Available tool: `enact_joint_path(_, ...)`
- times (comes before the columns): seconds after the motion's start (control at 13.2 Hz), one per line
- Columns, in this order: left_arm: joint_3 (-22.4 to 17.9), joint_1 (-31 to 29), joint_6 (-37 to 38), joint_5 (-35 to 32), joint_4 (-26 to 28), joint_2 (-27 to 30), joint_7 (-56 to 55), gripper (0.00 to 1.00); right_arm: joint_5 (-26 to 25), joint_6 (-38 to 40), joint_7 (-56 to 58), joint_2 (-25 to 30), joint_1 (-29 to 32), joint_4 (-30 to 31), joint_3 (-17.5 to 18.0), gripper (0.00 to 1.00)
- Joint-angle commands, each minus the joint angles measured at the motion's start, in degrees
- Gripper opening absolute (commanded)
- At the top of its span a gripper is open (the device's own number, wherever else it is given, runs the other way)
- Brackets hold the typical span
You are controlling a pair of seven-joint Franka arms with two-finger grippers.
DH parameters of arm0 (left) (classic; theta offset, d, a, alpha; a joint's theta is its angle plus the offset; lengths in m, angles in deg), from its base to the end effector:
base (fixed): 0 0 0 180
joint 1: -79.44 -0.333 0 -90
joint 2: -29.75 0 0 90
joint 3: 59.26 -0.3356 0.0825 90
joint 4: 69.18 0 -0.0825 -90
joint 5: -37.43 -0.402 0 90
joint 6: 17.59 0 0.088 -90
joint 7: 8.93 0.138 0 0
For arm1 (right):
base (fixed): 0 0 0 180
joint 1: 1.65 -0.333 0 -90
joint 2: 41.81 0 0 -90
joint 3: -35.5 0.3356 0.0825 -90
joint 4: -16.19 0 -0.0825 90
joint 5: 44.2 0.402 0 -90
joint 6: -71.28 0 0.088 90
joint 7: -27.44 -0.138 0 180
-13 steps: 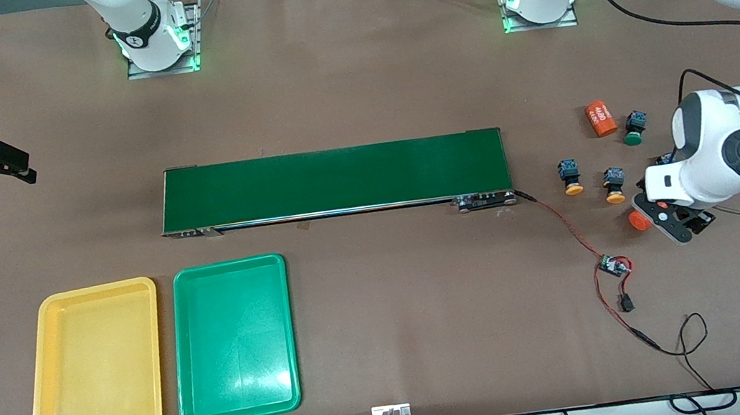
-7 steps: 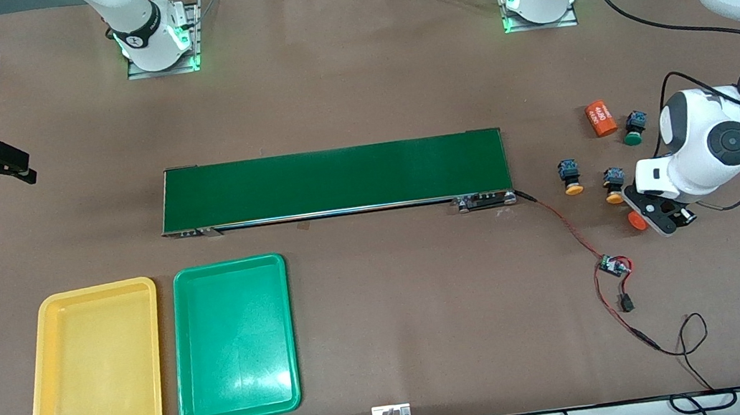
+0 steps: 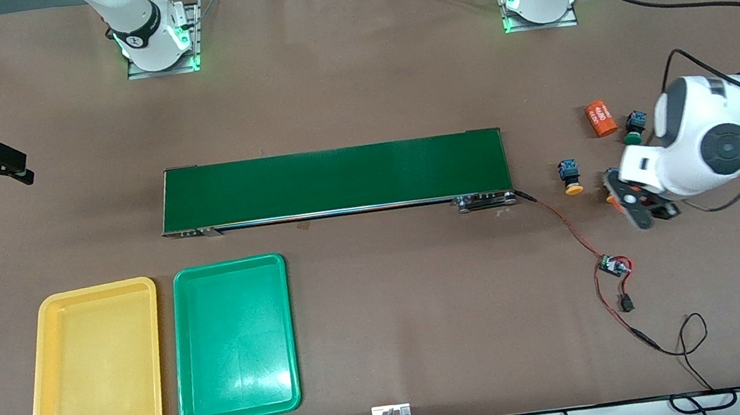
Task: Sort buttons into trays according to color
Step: 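Carry the orange cylinder onto the green belt and open the left gripper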
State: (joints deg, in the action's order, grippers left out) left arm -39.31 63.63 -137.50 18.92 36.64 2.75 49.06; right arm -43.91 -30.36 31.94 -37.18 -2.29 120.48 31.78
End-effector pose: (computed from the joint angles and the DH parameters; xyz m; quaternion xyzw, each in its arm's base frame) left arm 0.6367 -0.0132 0.2435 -0.8056 0.5829 0.1060 0.0049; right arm 0.5572 -0.0304 0.5531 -0.9998 -0.0120 -0.0175 0.0040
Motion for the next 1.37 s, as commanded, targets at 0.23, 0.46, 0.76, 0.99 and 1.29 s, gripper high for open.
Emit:
enact_joint_path(0.23,16.49,-0.01,4.77,9.36,0.88,0.72,0.03,0.16,0.07,-0.92,-0.28,-0.23,0.37,0.30,0.03,1.00)
enact_joint_path(0.46,19.86,3.84,3.81,9.11,1.06,-0.25,-1.47,0.15,0.07,-1.98,-0.19,-0.32,-0.15,0.30,0.11,1.00)
enact_joint_path(0.76,19.60,8.07,-0.76,8.94,3.60,-2.17,-1.82,0.14,-0.02,-1.46,-0.19,-0.49,0.11,0.47,0.12,1.00)
enact_joint_path(0.99,19.51,8.51,-5.14,7.89,6.15,-3.50,-2.09,0.15,-0.02,-1.37,-0.19,-0.58,0.37,0.47,-0.06,1.00)
enact_joint_path(1.29,19.69,8.17,-6.13,5.69,6.16,-4.04,-1.30,1.00,-0.02,-1.37,-0.19,-0.49,-0.07,0.39,-0.06,1.00)
